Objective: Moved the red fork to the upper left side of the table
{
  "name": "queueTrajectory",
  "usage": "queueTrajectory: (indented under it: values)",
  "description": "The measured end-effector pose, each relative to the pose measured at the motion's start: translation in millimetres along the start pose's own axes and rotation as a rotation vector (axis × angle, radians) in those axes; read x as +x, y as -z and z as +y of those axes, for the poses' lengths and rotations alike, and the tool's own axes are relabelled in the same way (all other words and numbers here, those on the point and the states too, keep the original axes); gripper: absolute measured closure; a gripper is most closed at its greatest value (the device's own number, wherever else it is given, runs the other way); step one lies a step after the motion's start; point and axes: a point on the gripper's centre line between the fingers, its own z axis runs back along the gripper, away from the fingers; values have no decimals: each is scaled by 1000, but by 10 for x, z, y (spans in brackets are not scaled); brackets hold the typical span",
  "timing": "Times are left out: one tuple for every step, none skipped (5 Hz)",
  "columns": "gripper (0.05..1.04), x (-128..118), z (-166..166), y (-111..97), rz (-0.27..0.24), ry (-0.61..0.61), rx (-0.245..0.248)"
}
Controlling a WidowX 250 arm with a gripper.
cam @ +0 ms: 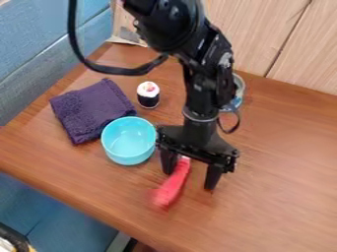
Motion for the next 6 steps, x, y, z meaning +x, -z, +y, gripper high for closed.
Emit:
queueTrajectory:
  values:
    - [116, 27, -9, 11, -18, -1, -6]
    - [375, 31, -14, 29, -26, 1, -10]
    - [667, 35, 7, 29, -28, 2, 3]
    - [769, 23, 14, 25, -27, 2, 5]
    - [769, 3, 11, 14, -14, 11, 3]
    - [769, -27, 16, -17, 9, 27, 7]
